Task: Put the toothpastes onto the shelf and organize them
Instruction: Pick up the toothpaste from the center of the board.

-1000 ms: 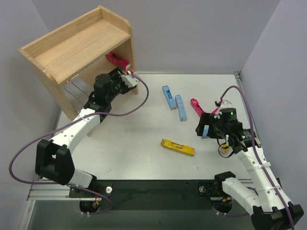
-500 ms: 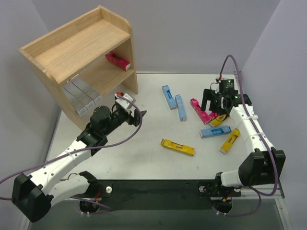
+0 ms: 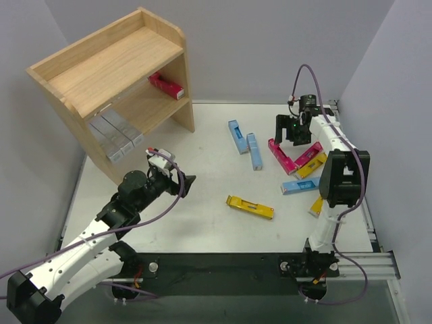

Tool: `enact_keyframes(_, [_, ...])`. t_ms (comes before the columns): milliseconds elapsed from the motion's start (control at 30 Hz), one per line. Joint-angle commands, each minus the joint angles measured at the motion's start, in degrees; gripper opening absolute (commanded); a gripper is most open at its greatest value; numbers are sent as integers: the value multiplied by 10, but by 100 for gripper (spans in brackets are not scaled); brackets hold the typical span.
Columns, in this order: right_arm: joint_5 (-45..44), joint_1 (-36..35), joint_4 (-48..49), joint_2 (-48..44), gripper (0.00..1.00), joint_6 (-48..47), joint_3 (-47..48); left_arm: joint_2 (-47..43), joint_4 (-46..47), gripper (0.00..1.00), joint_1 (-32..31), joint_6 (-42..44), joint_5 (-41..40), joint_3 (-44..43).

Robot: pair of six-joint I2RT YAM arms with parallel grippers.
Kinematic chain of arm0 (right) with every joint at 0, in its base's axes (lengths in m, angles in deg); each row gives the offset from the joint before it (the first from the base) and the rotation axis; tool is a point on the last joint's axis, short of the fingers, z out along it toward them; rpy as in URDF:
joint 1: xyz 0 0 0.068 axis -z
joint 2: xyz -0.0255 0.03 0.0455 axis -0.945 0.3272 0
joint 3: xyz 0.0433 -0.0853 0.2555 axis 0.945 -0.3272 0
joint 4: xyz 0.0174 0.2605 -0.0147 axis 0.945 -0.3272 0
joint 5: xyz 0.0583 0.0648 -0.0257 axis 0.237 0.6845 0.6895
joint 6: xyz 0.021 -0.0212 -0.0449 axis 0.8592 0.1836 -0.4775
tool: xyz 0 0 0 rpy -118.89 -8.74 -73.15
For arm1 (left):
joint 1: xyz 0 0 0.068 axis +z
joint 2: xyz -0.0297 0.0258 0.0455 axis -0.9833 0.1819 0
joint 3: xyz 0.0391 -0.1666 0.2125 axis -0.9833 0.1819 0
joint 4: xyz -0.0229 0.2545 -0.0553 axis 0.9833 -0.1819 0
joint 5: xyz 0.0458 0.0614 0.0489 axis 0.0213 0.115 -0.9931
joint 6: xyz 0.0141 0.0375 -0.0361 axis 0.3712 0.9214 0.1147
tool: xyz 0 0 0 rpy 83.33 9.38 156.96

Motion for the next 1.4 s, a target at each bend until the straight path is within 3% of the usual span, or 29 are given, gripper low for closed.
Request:
enact_keyframes(0, [20, -6, -11, 59, 80, -27, 64, -18, -40, 91, -4, -32, -34, 4])
enact_keyframes(167, [0, -12, -12, 117, 77, -28, 96, -25, -95, 91, -7, -74, -59, 5])
enact_keyframes(533, [-38, -40, -33, 173, 66, -46, 99, -1, -137, 91, -13, -81, -61, -9])
enact_keyframes(633, [-60, -48, -44, 179, 55, -45, 103, 13, -137, 91, -15, -89, -55, -16])
enact_keyframes(800, [-70, -54, -58, 179, 47, -34, 101, 32, -137, 91, -25, -99, -47, -21])
enact_keyframes(867, [-80, -54, -57, 167, 38, -26, 92, 38, -136, 91, -31, -100, -47, -24])
enact_keyframes(1000, [-75, -52, -50, 134, 33, 17, 68, 46, -121, 91, -42, -106, -57, -29])
enact_keyframes(1067, [-78, -52, -50, 109, 26, 47, 62, 52, -109, 91, -48, -110, -61, -28])
enact_keyframes(1367, [-104, -59, -47, -25, 26, 167, -7, 110, 1, 91, -76, -178, -66, -43])
